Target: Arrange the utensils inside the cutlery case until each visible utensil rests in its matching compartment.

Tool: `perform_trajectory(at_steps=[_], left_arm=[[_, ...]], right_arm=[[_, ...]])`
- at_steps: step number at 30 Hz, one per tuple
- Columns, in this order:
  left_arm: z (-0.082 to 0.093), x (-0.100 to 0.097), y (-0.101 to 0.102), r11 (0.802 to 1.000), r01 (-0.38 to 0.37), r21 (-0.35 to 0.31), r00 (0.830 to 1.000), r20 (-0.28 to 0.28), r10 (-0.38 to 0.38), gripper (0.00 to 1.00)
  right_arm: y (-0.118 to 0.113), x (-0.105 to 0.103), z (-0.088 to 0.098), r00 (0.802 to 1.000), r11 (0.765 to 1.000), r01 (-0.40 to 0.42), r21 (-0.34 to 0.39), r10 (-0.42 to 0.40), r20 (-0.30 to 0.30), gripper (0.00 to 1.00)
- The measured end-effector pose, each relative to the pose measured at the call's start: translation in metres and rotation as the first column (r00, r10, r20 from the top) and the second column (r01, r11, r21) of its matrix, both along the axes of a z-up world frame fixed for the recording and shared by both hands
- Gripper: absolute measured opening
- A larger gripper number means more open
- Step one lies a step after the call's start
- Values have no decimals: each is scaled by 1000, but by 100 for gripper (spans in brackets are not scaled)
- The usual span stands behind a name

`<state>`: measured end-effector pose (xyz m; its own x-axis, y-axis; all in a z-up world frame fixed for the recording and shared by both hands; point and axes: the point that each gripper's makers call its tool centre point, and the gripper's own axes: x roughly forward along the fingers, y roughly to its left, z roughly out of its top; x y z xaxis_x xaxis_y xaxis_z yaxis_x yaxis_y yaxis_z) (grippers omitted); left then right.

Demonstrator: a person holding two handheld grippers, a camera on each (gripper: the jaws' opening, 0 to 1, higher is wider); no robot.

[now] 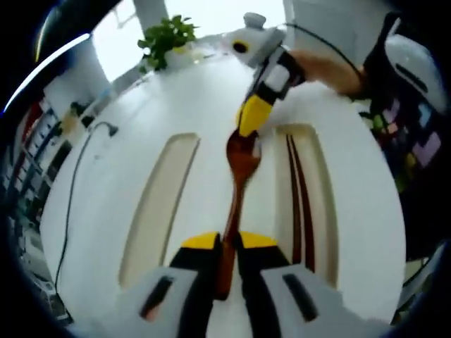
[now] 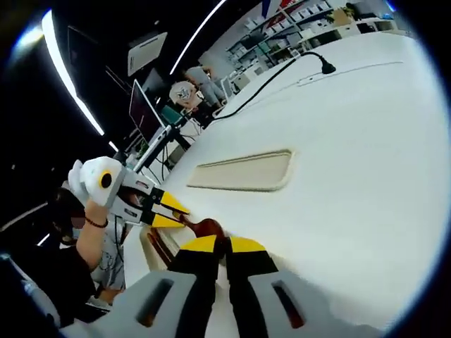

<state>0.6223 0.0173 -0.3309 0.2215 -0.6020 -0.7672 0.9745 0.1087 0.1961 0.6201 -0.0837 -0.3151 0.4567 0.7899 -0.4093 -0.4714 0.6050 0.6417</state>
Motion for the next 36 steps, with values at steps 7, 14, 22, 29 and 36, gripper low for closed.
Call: perform_trajectory(at_steps=[7,14,22,29,36], left_arm=[[15,0,2,1000,-25,13,999,46,24,10],[41,-21,9,999,-21,39,997,78,18,9],[52,-39,21,999,-35,41,996,81,31,9],[41,-53,24,998,-27,55,997,75,22,9],[33,-58,24,999,-20,43,997,69,17,9]], right_arm=[[3,-4,23,997,1000,-4,25,2,79,2],[12,-23,56,985,998,-45,46,37,170,2],[23,-37,61,984,994,-72,81,57,170,2],[27,-50,53,982,995,-83,52,73,173,3],[28,-56,46,979,997,-70,25,64,193,3]])
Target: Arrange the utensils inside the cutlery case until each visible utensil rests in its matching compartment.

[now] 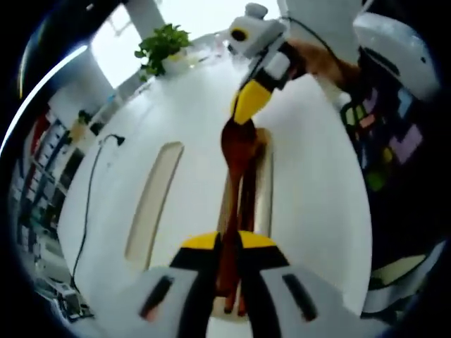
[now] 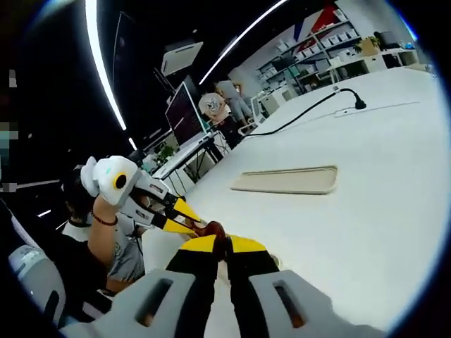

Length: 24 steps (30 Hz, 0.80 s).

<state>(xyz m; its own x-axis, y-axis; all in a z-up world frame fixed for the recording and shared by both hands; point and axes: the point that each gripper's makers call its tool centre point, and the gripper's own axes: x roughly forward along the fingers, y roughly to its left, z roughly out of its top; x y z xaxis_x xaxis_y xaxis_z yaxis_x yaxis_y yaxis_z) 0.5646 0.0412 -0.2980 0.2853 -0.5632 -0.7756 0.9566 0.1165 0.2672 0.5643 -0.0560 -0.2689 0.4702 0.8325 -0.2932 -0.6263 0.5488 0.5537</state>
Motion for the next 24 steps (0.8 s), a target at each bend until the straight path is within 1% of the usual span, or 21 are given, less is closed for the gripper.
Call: perform_trajectory(at_steps=[2,6,7,9,11,19,20,24], left_arm=[[-3,-2,-1,1000,2,-2,1000,-7,-2,9],[-9,-4,-3,1000,11,-2,1000,-19,-11,9],[-10,-4,-4,1000,10,-3,1000,-22,-10,9],[-12,-4,-5,1000,11,-3,1000,-25,-11,9],[-13,-3,-5,1000,7,-1,1000,-26,-7,9],[-18,-3,-4,1000,-3,3,999,-37,3,10],[-19,-3,-3,1000,-1,10,1000,-30,1,10],[-20,-2,-3,1000,0,28,1000,-29,0,10]], right_arm=[[0,-1,-3,1000,1000,6,-7,-6,-1,3],[-3,0,-6,1000,999,10,-45,-9,22,3],[-2,-3,-11,1000,998,14,-55,-13,25,3],[-4,-1,-13,999,998,20,-66,-18,31,3],[-5,-2,-20,1000,997,24,-70,-23,21,3],[-3,-2,-23,999,997,12,-80,-10,32,3],[-2,-4,-26,1000,995,-1,-100,4,30,3],[-2,-4,-28,999,993,0,-115,5,48,3]])
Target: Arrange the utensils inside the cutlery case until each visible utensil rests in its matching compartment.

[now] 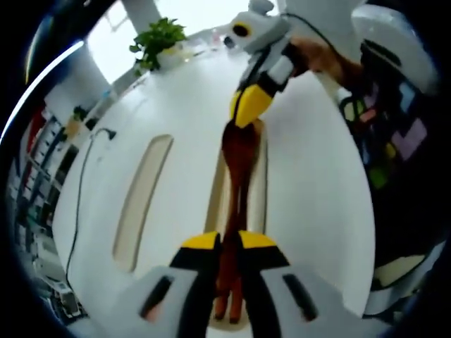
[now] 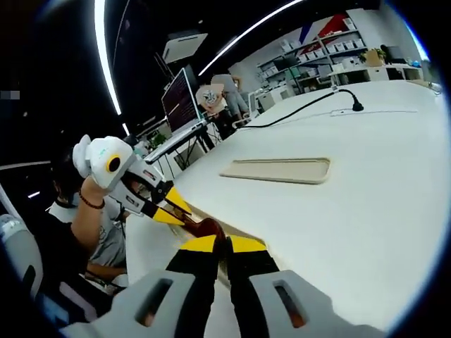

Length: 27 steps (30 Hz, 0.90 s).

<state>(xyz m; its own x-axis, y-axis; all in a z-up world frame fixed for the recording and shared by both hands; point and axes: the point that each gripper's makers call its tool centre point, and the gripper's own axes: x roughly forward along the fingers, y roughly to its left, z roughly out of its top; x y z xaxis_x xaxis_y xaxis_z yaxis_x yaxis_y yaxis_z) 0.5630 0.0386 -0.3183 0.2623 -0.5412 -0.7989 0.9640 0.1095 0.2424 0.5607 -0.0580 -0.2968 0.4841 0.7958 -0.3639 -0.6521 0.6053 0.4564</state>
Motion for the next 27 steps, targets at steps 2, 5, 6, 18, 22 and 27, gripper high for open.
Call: perform_trajectory(at_steps=[2,5,6,18,22,27], left_arm=[[0,0,0,1000,-1,-2,1000,-4,1,10],[0,0,-1,1000,3,-3,1000,-2,-3,10],[0,0,-1,1000,4,-4,1000,0,-4,10],[1,0,2,1000,3,11,1000,19,-3,10],[2,0,2,1000,-1,5,1000,17,1,11],[4,1,1,1000,-9,-5,1000,21,9,11]], right_arm=[[-1,0,0,1000,1000,1,-1,-1,1,3],[-2,-2,-1,1000,1000,-1,-1,1,-1,3],[-2,-3,-1,1000,1000,-4,-4,4,1,3],[-5,-6,-5,997,996,-34,-81,40,63,4],[-8,-6,-6,997,994,-32,-103,40,71,5],[-10,-6,-2,995,994,-24,-110,34,91,5]])
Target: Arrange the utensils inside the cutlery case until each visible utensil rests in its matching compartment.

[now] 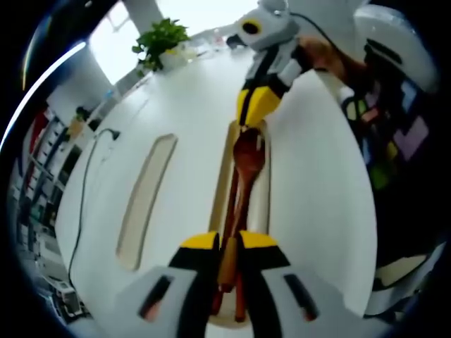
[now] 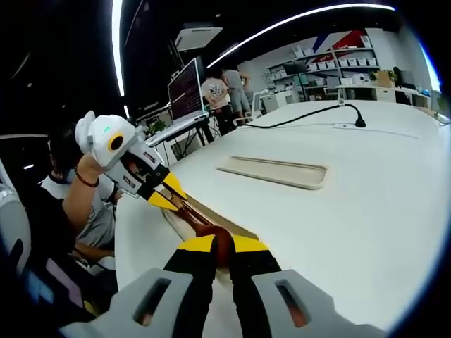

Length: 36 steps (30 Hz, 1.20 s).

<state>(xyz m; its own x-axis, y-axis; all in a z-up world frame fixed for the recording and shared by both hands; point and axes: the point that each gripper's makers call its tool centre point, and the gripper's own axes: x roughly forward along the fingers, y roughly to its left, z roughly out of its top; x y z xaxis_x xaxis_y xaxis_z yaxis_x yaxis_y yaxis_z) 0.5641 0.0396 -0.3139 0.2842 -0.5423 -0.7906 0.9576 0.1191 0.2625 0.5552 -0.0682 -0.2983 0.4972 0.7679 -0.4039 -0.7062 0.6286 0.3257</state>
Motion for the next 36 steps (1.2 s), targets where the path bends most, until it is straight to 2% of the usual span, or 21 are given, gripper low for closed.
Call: perform_trajectory(at_steps=[2,6,12,15,17,25,27,28,30,32,33,35,36], left_arm=[[0,-1,1,1000,-2,0,1000,-3,2,11],[4,0,7,1000,-15,18,1000,27,15,10],[12,2,13,998,-54,-12,997,46,55,10],[13,5,13,998,-63,-26,996,56,64,10],[20,16,11,996,-73,-47,989,126,78,11],[46,40,7,977,-137,-162,971,175,165,11],[63,56,5,960,-155,-233,954,218,207,12],[69,62,5,955,-158,-252,944,244,220,12],[77,72,8,950,-160,-267,925,296,239,11],[82,79,11,937,-189,-294,915,293,277,11],[85,84,12,923,-203,-326,910,285,301,12],[92,92,16,875,-260,-409,888,253,383,12],[94,95,19,860,-281,-426,878,247,410,12]], right_arm=[[0,1,1,1000,1000,2,1,-2,5,5],[0,6,2,1000,1000,-3,13,3,7,5],[3,8,8,1000,999,-13,31,12,20,5],[3,5,20,998,999,-20,37,18,62,5],[3,5,29,995,999,-22,37,19,95,5],[-3,16,54,981,1000,-18,-2,18,195,6],[-4,23,57,970,998,-46,-37,53,236,9],[-5,26,60,969,998,-54,-22,57,241,11],[-12,38,66,978,999,-31,33,24,206,12],[-19,50,68,977,999,-13,31,6,212,12],[-23,56,69,977,1000,4,27,-10,214,12],[-28,69,68,974,1000,21,15,-24,223,14],[-29,74,66,975,1000,24,9,-25,220,15]])
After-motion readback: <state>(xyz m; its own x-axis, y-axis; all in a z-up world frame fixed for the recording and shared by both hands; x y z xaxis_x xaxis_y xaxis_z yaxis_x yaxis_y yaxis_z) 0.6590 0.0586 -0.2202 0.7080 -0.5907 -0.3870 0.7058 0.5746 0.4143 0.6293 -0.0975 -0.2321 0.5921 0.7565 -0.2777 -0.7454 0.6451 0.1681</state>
